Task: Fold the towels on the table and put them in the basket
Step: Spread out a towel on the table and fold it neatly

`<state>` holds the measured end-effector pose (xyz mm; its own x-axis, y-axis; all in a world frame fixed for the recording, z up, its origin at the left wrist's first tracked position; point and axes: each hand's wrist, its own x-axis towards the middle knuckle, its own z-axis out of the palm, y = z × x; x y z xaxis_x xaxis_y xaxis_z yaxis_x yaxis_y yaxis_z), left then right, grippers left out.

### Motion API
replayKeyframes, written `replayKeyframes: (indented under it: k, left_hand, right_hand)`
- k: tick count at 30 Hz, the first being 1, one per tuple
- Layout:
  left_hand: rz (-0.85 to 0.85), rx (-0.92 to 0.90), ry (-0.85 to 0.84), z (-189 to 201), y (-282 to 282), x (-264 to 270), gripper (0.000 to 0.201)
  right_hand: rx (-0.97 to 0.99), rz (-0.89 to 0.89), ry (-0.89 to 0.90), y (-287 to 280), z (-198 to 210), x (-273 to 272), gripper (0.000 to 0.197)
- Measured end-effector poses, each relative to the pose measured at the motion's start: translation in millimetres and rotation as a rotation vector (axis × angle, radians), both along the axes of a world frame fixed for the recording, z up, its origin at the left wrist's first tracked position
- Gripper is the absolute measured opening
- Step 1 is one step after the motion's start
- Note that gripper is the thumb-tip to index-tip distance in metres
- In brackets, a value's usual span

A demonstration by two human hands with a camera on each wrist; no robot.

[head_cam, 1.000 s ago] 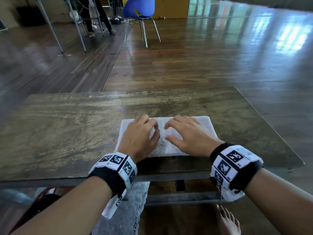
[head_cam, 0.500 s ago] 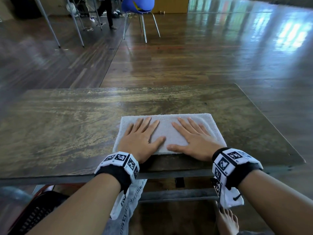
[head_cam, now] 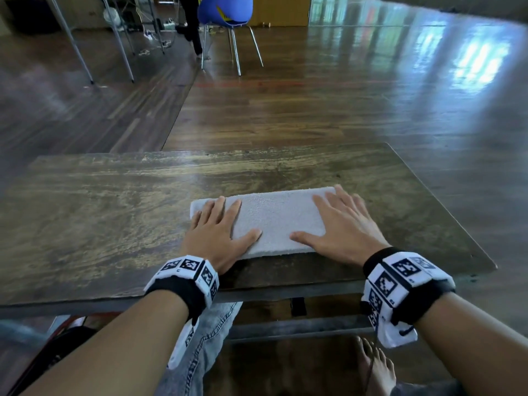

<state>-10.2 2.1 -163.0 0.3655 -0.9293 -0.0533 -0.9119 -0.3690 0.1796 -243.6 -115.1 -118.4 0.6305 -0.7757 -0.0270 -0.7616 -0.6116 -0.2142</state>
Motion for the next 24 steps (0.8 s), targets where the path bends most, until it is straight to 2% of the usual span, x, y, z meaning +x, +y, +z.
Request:
replayKeyframes:
  k: [2,5,7,9,12,15,17,20,21,24]
  left_hand:
    - [0.054,0.010,-0.009,3.9,0.8,-5.7,0.093]
    - [0.132,0.059,-0.035,18.4,-2.1,-21.5,0.096]
    - [0.186,0.122,-0.067,32.5,-6.1,-32.3,0.093]
    - [0.212,0.162,-0.071,44.4,-7.7,-40.2,0.078]
    - [0.195,0.074,0.069,49.6,-0.2,-43.5,0.046]
    - [0.107,-0.030,0.181,48.3,13.0,-43.5,0.029]
    - [0.099,-0.079,0.273,47.1,19.5,-42.1,0.033]
    - [0.136,-0.113,0.403,46.3,25.0,-40.7,0.049]
    - [0.134,-0.119,0.432,46.4,26.1,-41.1,0.050]
    - [0.111,-0.128,0.523,47.6,32.6,-41.2,0.051]
  right_hand:
    - [0.055,0.118,-0.151,14.2,4.5,14.6,0.075]
    - [0.148,0.236,-0.063,31.1,-0.2,26.1,0.055]
    - [0.098,0.227,-0.019,28.5,-2.0,24.1,0.056]
    - [0.084,0.177,0.018,22.3,2.3,18.2,0.063]
    - [0.142,0.178,0.103,15.9,4.9,8.5,0.073]
    - [0.223,0.279,0.190,18.0,5.0,-2.6,0.089]
    - [0.228,0.331,0.251,20.2,2.5,-10.5,0.103]
    - [0.151,0.390,0.325,26.3,-8.9,-22.4,0.124]
    - [0.104,0.408,0.288,29.6,-13.5,-26.3,0.121]
    - [0.027,0.436,0.069,35.3,-21.8,-34.6,0.091]
